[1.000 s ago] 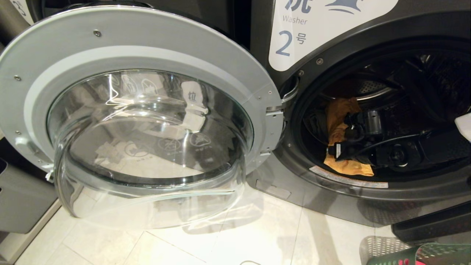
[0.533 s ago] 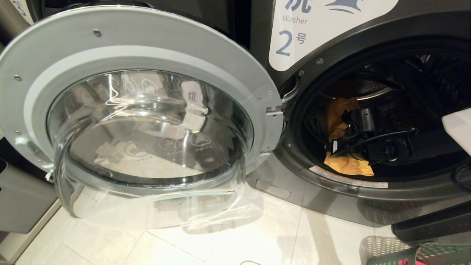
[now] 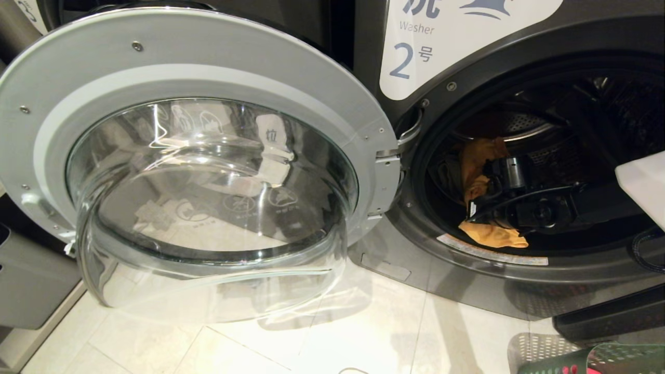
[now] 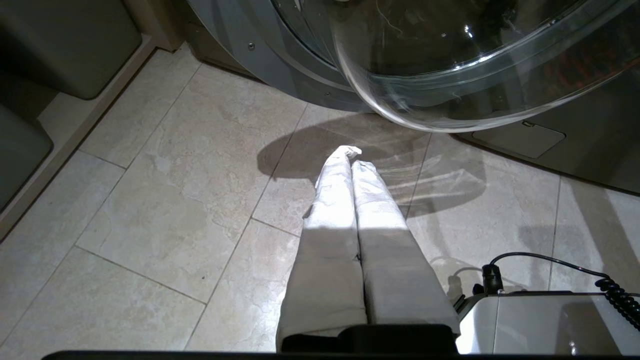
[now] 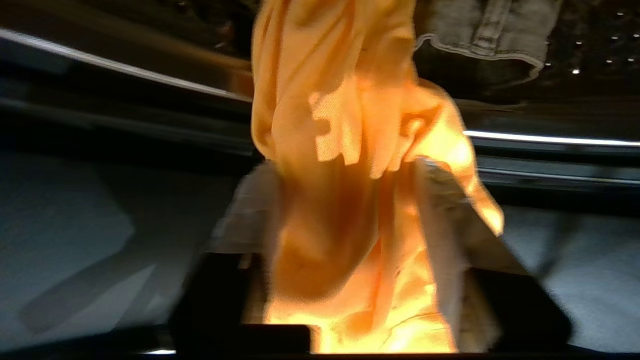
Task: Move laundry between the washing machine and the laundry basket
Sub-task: Pick a cloth and place it into the basket
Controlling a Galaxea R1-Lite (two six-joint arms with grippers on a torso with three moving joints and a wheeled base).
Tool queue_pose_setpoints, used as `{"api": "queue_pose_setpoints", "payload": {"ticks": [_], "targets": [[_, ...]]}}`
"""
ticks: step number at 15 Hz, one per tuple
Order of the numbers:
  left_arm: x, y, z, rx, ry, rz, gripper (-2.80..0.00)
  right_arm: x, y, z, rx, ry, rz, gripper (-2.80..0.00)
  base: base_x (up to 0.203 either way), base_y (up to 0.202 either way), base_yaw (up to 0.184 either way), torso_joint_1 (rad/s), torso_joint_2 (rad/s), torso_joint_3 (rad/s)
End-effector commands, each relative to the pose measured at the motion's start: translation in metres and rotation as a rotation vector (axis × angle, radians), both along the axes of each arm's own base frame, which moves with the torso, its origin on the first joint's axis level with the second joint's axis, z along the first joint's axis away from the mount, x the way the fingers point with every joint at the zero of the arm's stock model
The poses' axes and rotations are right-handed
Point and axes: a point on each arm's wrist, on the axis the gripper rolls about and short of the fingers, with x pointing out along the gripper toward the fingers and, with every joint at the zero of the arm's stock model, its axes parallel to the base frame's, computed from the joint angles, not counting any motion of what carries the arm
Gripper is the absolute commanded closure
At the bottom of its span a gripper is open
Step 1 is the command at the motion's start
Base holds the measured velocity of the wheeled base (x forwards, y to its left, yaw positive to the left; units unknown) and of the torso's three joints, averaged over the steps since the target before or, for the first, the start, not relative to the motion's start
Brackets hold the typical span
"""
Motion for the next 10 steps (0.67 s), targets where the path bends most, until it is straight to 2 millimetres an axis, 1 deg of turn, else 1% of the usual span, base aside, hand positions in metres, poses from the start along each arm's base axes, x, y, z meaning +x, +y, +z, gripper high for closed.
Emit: {"api": "queue_pose_setpoints", "payload": {"ticks": [1,4,6,8,10], "targets": [[0.000,0.000,0.000,0.000,0.000,0.000,0.00,0.000,-0.004,-0.002,0.001,0.004,-0.013,0.00,0.000,0.000,0.000,0.000,0.00,0.000],[0.000,0.000,0.000,0.000,0.000,0.001,0.00,-0.001,-0.006,-0.003,0.019,0.011,-0.029,0.00,0.000,0.000,0.000,0.000,0.00,0.000],[0.000,0.000,0.000,0.000,0.000,0.000,0.00,-0.003,-0.006,0.000,0.029,0.008,-0.036,0.00,0.000,0.000,0.000,0.000,0.00,0.000],[0.000,0.000,0.000,0.000,0.000,0.000,0.00,-0.007,-0.007,0.012,0.031,-0.014,-0.034,0.00,0.000,0.000,0.000,0.000,0.00,0.000],[0.000,0.000,0.000,0.000,0.000,0.000,0.00,-0.020,-0.006,0.033,0.031,-0.028,-0.025,0.00,0.000,0.000,0.000,0.000,0.00,0.000]]}}
